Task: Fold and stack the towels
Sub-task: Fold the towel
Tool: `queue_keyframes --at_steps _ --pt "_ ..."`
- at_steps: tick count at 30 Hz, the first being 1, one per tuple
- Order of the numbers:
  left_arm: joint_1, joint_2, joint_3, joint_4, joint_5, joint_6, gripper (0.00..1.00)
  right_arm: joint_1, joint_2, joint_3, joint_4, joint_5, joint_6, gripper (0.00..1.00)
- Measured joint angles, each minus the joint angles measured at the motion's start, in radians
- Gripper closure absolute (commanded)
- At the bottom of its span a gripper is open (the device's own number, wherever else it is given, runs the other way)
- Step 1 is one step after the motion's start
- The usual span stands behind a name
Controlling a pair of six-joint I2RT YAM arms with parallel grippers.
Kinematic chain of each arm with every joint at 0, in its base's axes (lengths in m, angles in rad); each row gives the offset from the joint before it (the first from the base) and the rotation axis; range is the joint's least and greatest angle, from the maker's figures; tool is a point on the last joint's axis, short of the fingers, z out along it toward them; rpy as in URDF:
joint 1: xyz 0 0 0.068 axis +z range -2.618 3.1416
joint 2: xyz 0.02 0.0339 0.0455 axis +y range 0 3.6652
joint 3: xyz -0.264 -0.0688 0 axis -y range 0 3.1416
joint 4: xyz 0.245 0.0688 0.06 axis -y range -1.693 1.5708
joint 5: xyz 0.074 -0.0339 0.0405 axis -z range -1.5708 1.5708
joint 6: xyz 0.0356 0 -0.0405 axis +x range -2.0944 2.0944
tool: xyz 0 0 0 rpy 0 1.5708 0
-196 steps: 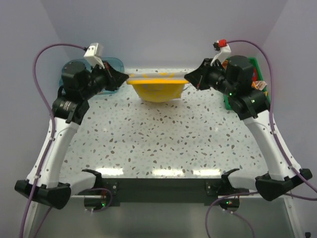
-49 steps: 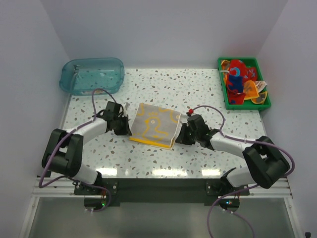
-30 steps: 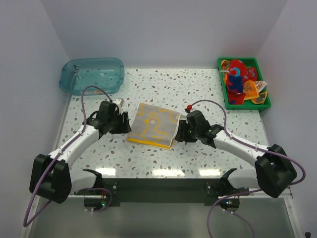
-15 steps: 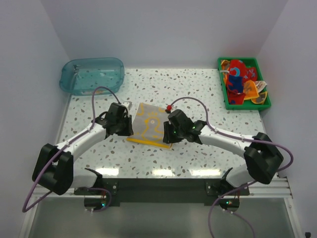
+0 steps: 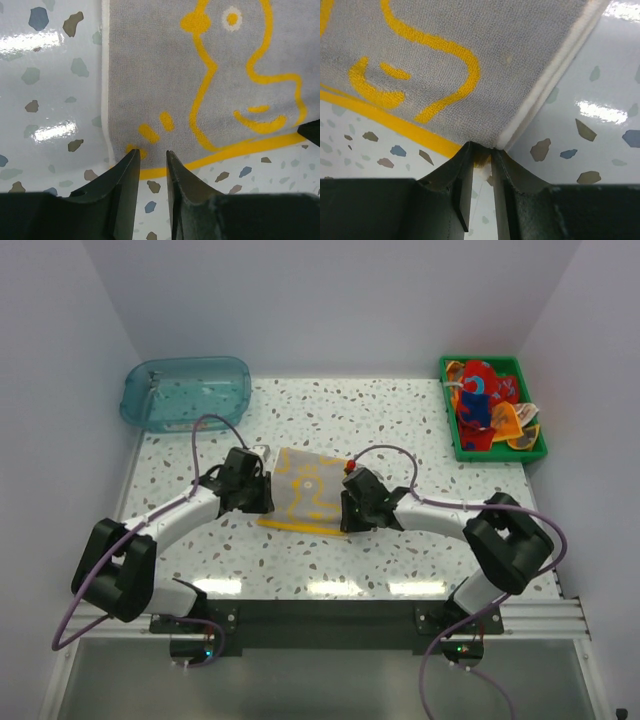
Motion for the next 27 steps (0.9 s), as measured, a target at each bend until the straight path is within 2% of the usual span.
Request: queue_keyframes --at_steps 11,20,27 --pt "-0.015 0.000 -0.003 0.027 0.003 -0.038 0.64 -0.140 -0.013 -0.018 0.027 -0.003 -0.082 0.74" --pt "-0.020 0.014 -0.021 0.067 -0.021 -0.048 0.65 -0.147 -0.011 -0.009 0.009 -0.006 -0.172 0.74" --pt "-0.020 0.149 0.040 0.094 -0.081 -0.060 0.68 -0.147 -0.004 0.003 -0.006 -0.011 -0.204 0.73"
